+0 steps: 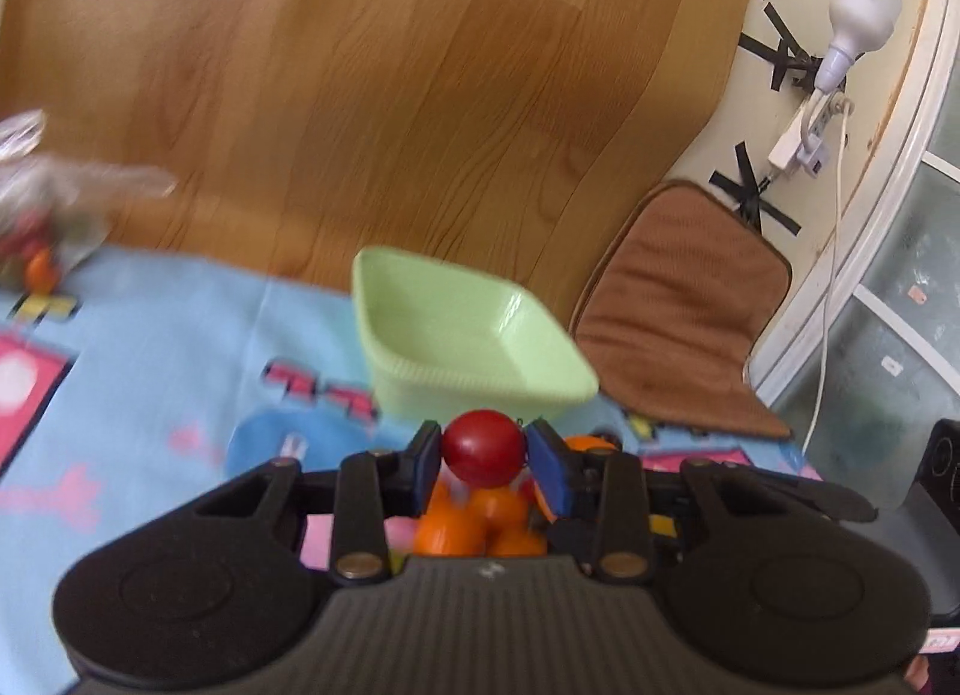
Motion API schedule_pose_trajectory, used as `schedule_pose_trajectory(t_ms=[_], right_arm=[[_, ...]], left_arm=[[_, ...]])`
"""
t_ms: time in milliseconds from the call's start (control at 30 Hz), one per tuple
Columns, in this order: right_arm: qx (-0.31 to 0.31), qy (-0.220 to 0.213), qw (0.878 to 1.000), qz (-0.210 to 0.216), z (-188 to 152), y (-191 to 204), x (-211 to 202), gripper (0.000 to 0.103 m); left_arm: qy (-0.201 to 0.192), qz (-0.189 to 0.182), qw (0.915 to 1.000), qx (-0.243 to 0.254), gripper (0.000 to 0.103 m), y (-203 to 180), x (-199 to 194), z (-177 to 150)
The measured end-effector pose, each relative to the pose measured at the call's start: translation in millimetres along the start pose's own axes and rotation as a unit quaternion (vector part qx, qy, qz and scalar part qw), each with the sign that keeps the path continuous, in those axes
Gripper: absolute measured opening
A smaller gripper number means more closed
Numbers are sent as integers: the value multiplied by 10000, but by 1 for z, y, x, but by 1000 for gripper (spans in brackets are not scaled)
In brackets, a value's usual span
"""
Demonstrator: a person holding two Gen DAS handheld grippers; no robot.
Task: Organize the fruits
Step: 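Carry both fruits over the green bowl and open both grippers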
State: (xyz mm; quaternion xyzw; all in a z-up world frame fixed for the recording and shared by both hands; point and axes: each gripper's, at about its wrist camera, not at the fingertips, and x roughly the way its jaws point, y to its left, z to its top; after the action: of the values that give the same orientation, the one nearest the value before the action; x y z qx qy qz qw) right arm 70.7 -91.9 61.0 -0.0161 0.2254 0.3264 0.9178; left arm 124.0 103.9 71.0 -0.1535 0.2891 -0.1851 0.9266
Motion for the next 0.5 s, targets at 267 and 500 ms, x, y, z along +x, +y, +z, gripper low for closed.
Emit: schedule_pose_trajectory(t_ms=[267, 500], right_arm=[[523, 561, 9933, -869, 40, -111, 79, 43], [198, 734, 9937, -828, 36, -122, 96, 44]], left_arm=[[452, 284, 9986, -24, 32, 3, 126, 49], [716, 464, 9963, 29, 38, 2, 160, 41]])
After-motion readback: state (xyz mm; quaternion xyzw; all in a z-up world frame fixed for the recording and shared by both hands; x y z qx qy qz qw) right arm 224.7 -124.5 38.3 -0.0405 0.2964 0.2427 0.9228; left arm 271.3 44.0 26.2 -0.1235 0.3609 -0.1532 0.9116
